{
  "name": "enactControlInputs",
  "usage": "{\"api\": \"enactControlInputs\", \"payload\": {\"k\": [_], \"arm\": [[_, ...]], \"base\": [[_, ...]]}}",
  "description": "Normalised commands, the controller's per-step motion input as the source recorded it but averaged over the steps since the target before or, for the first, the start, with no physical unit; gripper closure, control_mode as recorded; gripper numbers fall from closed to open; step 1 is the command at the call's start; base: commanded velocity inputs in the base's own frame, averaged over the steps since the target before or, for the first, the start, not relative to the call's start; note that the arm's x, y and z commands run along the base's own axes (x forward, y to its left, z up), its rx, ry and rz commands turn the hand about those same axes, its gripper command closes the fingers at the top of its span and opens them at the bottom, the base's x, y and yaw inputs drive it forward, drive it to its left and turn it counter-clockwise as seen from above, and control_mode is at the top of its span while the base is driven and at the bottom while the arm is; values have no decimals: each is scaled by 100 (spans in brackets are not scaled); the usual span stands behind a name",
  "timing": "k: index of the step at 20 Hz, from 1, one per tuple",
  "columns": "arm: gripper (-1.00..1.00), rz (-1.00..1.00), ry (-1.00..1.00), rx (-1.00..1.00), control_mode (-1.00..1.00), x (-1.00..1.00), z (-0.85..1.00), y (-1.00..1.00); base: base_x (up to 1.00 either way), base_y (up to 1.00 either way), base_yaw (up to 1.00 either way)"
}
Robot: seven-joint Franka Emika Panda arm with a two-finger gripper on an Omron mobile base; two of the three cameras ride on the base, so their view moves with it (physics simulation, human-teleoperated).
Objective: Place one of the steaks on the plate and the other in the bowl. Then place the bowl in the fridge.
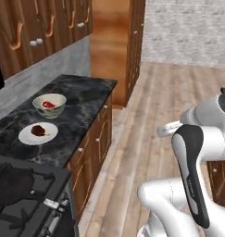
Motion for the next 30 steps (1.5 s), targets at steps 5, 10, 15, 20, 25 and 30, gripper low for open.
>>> {"api": "enactControlInputs", "payload": {"k": [5,10,15,20,25,30], "arm": [[-100,0,0,0,100,0,0,0],[-100,0,0,0,100,0,0,0],[-100,0,0,0,100,0,0,0],[-100,0,0,0,100,0,0,0],[-100,0,0,0,100,0,0,0],[-100,0,0,0,100,0,0,0]], "base": [[100,-13,50],[100,-53,52],[100,-41,51],[50,7,63],[28,-25,64],[33,-68,50]]}}
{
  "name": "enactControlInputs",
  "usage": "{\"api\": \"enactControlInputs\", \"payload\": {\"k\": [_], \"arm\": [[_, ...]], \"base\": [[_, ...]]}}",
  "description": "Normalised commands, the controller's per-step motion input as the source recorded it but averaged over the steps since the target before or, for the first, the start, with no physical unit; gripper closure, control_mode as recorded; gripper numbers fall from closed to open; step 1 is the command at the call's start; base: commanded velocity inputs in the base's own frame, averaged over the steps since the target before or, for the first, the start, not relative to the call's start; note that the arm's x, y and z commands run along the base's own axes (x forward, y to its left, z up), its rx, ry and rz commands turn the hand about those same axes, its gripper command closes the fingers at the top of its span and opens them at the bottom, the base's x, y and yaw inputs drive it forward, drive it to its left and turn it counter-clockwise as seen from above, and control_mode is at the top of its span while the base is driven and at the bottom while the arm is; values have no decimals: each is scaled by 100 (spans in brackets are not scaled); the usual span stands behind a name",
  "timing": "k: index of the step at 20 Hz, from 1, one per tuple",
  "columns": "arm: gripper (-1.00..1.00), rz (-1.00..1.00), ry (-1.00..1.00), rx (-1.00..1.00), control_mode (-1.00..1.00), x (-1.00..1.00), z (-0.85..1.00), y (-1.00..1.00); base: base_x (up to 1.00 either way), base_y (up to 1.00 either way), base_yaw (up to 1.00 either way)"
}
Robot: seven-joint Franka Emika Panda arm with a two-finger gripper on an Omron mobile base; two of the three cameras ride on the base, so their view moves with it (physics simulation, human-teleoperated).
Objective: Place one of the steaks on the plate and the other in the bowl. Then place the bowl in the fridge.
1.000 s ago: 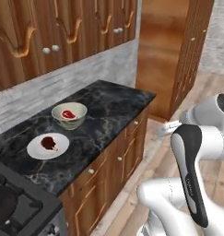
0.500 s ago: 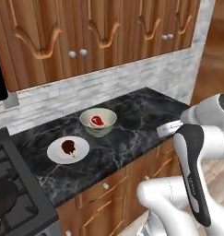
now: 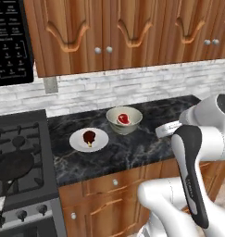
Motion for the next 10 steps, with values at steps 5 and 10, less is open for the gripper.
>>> {"api": "enactControlInputs", "payload": {"k": [5,10], "arm": [[-100,0,0,0,100,0,0,0],[-100,0,0,0,100,0,0,0]], "base": [[38,-44,26],[42,14,1]]}}
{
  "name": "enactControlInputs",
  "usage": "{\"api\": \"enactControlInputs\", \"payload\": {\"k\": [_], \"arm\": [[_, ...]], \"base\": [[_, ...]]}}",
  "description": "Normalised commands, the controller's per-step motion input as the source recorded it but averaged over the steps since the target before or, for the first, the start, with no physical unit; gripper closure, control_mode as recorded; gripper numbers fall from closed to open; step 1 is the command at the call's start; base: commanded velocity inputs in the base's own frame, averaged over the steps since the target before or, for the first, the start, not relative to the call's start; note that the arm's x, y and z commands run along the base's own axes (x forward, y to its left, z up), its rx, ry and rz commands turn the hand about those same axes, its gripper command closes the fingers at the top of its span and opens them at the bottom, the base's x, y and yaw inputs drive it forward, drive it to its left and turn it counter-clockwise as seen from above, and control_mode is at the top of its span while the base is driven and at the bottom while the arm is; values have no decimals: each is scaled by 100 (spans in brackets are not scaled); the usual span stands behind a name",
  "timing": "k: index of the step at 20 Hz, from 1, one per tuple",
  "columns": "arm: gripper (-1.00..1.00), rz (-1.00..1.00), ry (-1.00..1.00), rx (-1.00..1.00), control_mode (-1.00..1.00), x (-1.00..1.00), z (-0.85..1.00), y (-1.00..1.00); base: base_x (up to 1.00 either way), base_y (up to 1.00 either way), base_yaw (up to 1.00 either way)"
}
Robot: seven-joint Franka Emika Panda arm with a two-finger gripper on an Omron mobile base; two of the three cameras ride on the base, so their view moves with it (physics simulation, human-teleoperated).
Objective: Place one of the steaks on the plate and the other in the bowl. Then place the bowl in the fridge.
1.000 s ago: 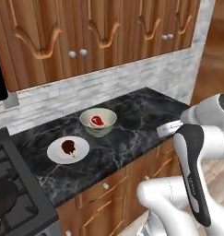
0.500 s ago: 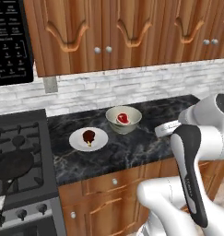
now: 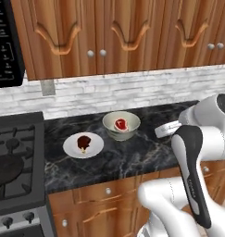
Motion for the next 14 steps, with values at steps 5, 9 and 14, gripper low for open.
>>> {"api": "enactControlInputs", "payload": {"k": [5,9,14], "arm": [[-100,0,0,0,100,0,0,0],[-100,0,0,0,100,0,0,0],[-100,0,0,0,100,0,0,0]], "base": [[34,8,2],[19,0,8],[6,0,16]]}}
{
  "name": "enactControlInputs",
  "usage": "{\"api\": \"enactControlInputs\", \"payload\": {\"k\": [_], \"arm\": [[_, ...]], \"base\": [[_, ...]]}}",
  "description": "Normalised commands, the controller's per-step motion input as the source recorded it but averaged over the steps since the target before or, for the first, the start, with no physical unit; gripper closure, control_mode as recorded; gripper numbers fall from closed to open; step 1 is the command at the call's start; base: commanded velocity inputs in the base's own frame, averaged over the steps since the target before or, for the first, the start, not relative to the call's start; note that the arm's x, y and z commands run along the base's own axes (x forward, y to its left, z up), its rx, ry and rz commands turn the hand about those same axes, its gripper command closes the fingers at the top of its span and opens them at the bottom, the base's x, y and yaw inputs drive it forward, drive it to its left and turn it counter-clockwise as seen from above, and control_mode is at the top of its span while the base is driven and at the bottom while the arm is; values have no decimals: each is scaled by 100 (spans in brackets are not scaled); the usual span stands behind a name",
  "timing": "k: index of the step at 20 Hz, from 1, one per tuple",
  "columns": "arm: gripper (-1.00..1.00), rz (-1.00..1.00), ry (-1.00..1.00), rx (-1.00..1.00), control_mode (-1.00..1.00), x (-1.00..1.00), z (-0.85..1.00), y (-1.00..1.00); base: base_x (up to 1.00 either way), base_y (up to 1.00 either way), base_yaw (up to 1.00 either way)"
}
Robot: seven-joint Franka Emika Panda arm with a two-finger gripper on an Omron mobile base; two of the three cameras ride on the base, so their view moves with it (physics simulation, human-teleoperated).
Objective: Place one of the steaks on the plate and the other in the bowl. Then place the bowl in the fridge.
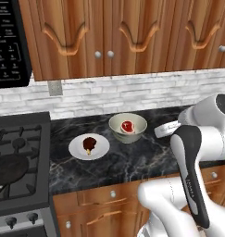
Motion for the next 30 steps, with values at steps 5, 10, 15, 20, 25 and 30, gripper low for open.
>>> {"api": "enactControlInputs", "payload": {"k": [5,10,15,20,25,30], "arm": [[-100,0,0,0,100,0,0,0],[-100,-3,0,0,-100,11,-11,-8],[-100,-14,10,5,-100,37,-16,-40],[-100,-17,18,34,-100,19,-18,-42],[-100,-14,8,37,-100,6,-21,-36],[-100,-9,6,16,-100,18,-4,-7]], "base": [[3,0,12],[0,0,0],[0,0,0],[0,0,0],[0,0,0],[0,0,0]]}}
